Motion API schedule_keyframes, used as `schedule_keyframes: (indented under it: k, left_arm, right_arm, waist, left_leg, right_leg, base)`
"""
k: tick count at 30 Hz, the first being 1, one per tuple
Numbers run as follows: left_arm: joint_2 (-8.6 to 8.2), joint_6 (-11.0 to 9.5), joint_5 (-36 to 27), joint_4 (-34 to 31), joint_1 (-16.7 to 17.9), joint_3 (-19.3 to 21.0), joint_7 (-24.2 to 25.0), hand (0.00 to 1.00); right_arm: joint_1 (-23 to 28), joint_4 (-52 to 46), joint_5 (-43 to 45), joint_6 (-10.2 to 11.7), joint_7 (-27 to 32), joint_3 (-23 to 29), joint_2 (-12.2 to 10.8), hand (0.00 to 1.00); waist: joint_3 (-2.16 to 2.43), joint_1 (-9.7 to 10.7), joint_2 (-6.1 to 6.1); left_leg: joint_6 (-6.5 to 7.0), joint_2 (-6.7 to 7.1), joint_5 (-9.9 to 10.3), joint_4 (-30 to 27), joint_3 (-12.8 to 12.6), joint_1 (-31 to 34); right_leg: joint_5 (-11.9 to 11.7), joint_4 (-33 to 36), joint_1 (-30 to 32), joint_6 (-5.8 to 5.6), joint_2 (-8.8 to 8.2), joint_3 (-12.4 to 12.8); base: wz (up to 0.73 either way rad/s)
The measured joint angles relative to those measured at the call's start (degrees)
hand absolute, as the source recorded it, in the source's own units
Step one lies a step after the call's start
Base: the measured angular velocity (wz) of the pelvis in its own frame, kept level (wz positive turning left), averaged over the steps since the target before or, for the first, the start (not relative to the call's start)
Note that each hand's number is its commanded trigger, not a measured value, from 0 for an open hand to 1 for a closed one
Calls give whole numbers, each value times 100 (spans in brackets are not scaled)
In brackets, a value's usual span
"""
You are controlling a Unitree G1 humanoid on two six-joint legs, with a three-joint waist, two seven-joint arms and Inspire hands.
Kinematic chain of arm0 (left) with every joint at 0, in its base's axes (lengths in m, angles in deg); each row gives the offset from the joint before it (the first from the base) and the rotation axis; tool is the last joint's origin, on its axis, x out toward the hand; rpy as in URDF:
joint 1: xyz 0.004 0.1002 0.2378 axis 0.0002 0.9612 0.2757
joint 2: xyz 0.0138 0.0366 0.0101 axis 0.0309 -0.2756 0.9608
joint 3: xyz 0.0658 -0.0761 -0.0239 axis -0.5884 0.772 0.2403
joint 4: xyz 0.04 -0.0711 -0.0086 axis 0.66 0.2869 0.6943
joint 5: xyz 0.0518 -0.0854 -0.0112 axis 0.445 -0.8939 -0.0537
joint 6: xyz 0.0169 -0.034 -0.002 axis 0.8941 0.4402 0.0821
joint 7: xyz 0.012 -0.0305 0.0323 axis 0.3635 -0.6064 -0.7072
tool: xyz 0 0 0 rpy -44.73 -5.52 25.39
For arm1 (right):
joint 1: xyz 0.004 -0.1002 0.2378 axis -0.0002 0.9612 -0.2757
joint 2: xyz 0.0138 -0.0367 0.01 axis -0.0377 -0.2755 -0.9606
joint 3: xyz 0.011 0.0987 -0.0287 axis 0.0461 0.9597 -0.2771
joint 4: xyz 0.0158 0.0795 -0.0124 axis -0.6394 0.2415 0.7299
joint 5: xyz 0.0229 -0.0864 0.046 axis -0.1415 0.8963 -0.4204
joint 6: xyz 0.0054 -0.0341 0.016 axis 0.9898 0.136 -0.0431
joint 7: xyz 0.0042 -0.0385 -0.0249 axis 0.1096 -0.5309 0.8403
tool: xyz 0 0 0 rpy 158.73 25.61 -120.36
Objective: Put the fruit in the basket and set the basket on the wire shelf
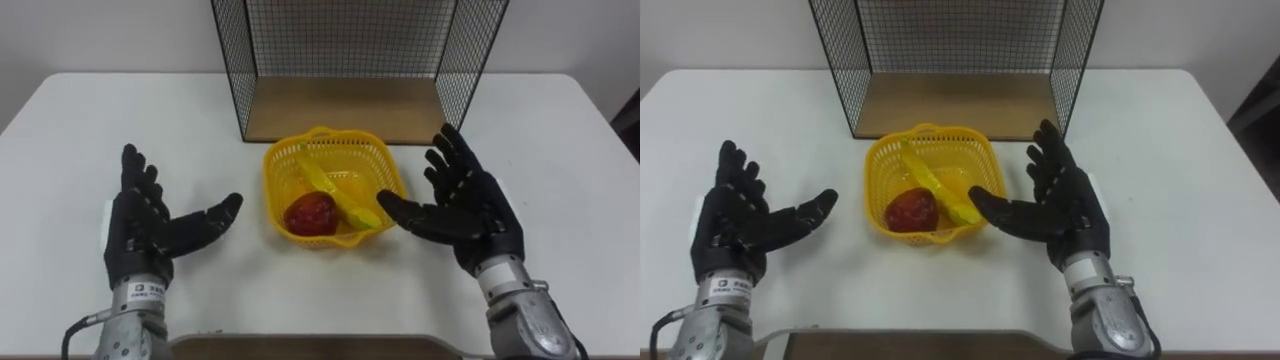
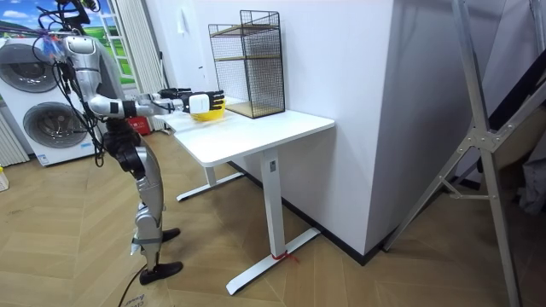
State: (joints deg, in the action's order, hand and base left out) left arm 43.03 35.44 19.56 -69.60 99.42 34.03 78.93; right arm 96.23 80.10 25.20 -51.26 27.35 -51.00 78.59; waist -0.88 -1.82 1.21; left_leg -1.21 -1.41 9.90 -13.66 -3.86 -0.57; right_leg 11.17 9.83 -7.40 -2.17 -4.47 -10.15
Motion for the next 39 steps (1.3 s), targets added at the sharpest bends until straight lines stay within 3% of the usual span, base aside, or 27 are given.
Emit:
schedule_keyframes:
  k: [9,12,21,39]
  left_arm:
    - [-9,389,-100,166,-45,-42,547,0]
    - [-13,436,-97,165,-50,-123,628,0]
    - [-40,514,-131,166,-69,-147,886,0]
    - [-80,538,-93,164,-83,-703,1412,0]
  right_arm:
    - [-119,229,-105,-24,-1,-34,-17,0]
    - [-177,269,-109,-24,-1,-41,-24,0]
    - [-339,451,-169,-30,-90,-259,-42,0]
    - [-348,940,-166,-9,-170,-363,-274,0]
  waist:
    - [-14,9,14]
    - [-13,10,13]
    - [-9,10,21]
    - [-9,167,10]
  left_leg:
    - [0,0,1,1,1,97]
    - [1,0,1,9,0,92]
    - [1,-1,0,-2,1,87]
    - [2,-3,0,1,-36,63]
  right_leg:
    - [-2,-8,60,0,0,-11]
    - [-1,-14,62,-1,0,-10]
    - [-1,-9,47,-1,-1,-15]
    - [-2,-1,84,0,0,49]
  base:
    - [0]
    - [0]
    - [0]
    - [-1]
